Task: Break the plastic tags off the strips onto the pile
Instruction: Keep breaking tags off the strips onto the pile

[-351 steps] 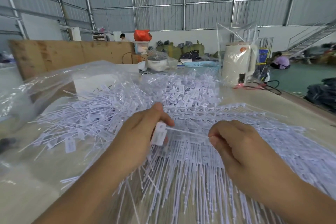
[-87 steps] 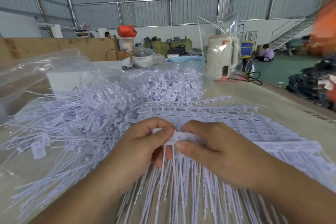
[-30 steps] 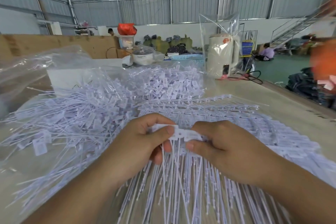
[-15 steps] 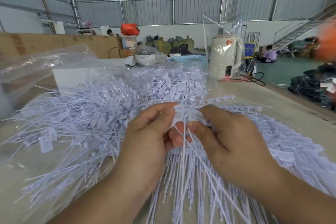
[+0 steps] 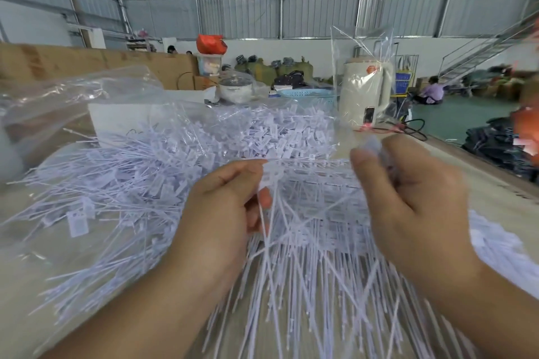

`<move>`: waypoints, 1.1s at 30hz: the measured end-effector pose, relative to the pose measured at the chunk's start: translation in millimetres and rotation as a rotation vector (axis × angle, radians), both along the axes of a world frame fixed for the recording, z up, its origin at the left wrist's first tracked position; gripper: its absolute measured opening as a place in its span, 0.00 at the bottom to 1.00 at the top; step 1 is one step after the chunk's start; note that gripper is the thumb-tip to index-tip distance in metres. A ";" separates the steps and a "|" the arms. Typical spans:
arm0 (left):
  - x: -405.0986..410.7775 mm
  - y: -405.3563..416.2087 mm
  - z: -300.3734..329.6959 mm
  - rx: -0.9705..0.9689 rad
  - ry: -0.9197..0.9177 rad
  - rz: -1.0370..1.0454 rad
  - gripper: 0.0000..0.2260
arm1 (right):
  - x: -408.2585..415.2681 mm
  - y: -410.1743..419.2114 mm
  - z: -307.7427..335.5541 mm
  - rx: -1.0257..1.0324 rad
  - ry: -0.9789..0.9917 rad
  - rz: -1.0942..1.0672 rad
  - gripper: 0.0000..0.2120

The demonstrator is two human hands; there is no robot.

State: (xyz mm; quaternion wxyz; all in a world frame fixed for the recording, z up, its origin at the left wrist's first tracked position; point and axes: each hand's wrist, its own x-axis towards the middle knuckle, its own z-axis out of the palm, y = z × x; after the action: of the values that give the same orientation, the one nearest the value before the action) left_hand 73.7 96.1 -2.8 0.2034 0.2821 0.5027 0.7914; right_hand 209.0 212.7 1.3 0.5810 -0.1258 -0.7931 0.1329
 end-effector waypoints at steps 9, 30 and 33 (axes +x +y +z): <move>5.5 1.3 -5.7 -0.193 0.418 -0.110 0.10 | -2.8 7.5 -14.6 0.037 -0.660 0.259 0.24; -8.5 2.6 -12.3 -0.275 0.443 -0.139 0.06 | 7.0 11.7 -4.1 -0.107 -0.713 0.210 0.19; -3.0 4.7 -11.5 -0.235 0.371 -0.135 0.09 | 5.7 7.5 -2.8 -0.078 -0.661 0.121 0.20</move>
State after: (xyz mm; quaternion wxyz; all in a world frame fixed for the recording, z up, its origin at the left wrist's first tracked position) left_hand 70.7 100.8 -14.3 0.1916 0.4301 0.6003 0.6465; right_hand 214.7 220.2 -1.5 0.2784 -0.1368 -0.9388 0.1495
